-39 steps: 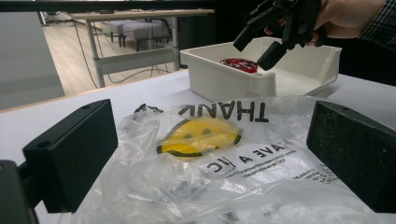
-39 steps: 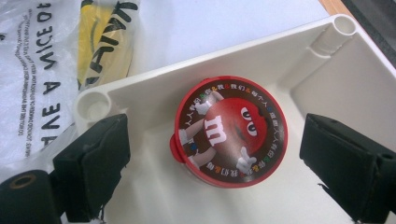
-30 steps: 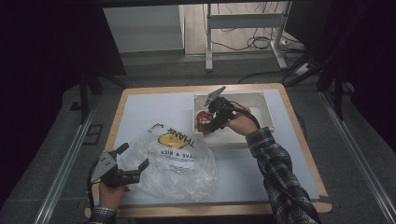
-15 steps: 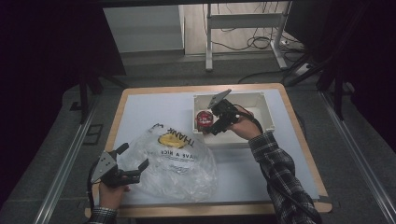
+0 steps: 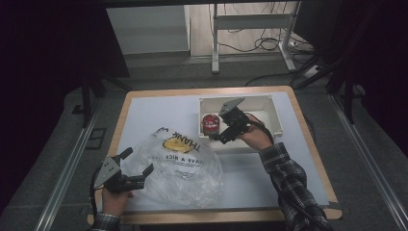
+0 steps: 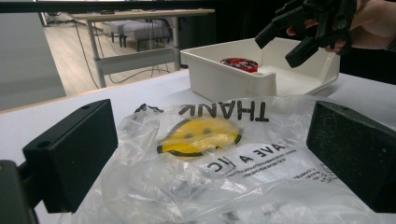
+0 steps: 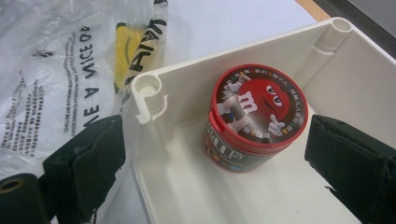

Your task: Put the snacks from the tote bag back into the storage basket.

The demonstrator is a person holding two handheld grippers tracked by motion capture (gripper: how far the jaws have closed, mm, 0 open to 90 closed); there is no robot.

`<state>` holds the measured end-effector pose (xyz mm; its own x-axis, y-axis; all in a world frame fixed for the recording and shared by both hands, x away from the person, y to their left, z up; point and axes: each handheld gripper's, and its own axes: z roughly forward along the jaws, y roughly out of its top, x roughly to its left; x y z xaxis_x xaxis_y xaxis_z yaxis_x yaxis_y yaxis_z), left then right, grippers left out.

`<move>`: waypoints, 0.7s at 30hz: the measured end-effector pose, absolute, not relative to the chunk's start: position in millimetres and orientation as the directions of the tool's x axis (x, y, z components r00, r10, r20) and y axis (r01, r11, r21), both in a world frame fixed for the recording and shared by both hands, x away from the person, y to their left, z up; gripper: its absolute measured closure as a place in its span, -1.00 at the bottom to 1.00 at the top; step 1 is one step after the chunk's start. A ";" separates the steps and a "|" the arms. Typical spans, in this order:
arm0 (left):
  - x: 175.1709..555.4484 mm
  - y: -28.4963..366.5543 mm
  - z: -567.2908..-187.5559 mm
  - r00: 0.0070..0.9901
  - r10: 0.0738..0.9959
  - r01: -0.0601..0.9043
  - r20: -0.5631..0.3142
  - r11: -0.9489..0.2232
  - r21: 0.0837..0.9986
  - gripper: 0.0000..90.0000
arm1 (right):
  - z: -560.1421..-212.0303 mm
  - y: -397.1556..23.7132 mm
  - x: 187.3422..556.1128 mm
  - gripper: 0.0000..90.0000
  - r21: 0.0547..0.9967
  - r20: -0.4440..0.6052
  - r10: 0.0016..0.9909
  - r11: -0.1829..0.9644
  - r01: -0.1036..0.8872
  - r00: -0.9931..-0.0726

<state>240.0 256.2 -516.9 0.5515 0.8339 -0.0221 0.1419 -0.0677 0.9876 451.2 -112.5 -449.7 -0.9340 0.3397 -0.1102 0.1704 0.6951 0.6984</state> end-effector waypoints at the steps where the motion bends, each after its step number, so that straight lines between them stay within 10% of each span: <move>1: 240.0 256.2 -516.9 0.551 0.834 0.141 -0.021 -0.068 0.988 -0.96 | -450.2 -113.4 450.5 -0.88 0.703 -0.107 0.340 0.690 0.171 -0.934; 21: 239.6 256.2 -516.5 0.553 0.833 0.139 -0.020 -0.068 0.988 -0.96 | -456.5 -124.1 438.4 -0.88 0.715 -0.098 0.341 0.678 0.172 -0.935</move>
